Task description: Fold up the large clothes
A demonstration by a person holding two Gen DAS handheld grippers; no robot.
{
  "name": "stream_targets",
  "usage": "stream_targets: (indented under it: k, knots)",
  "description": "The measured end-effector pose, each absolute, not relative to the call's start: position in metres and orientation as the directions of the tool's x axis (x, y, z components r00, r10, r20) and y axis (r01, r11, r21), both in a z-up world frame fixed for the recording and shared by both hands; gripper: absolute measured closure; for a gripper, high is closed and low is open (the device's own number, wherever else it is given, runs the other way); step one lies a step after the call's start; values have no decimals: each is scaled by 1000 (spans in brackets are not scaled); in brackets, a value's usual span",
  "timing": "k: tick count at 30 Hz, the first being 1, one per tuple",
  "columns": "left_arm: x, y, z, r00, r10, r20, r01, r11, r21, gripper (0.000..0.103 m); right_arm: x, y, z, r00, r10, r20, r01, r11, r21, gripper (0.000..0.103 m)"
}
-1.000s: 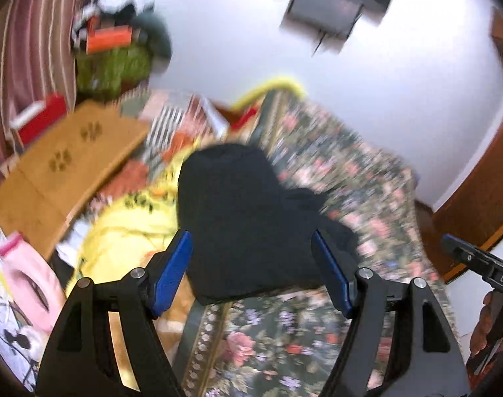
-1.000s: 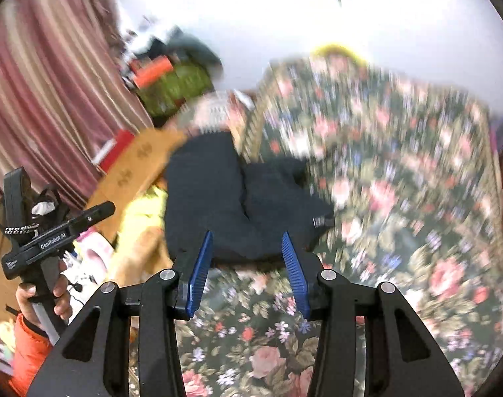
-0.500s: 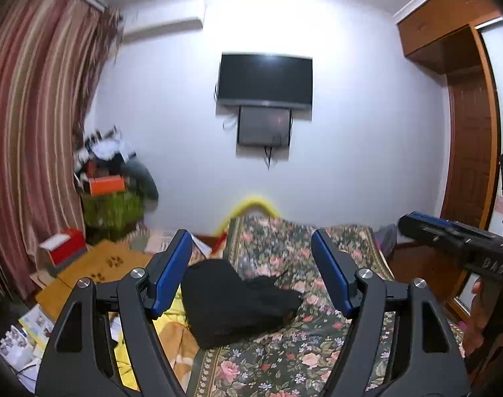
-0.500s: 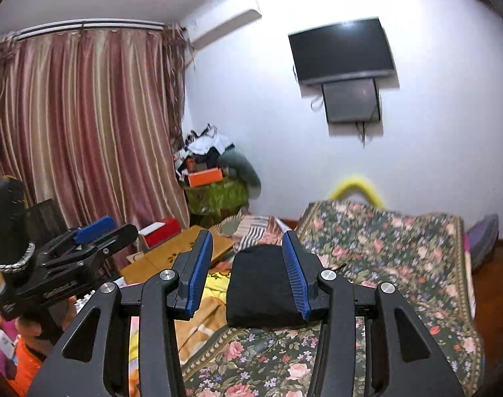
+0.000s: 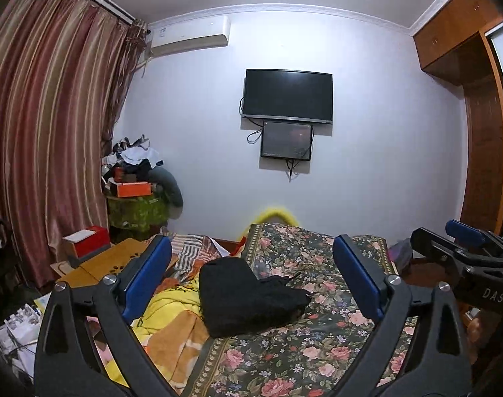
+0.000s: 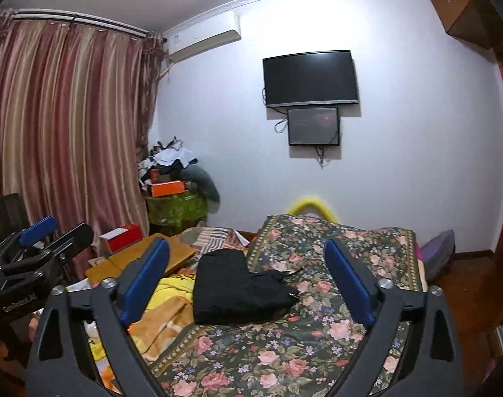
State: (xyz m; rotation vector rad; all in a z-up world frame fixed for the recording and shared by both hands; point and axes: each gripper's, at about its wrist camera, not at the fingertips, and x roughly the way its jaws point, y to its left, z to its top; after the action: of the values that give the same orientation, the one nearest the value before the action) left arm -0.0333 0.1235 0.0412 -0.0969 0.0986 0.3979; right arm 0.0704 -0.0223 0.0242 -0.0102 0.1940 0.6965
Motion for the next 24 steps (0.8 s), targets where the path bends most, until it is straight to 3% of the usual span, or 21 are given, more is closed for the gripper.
stream_targets:
  k: [24]
  knots:
    - [-29, 121, 31, 917, 371, -147, -387, 917, -97, 4, 61, -27, 24, 748, 630, -209, -637, 770, 42, 2]
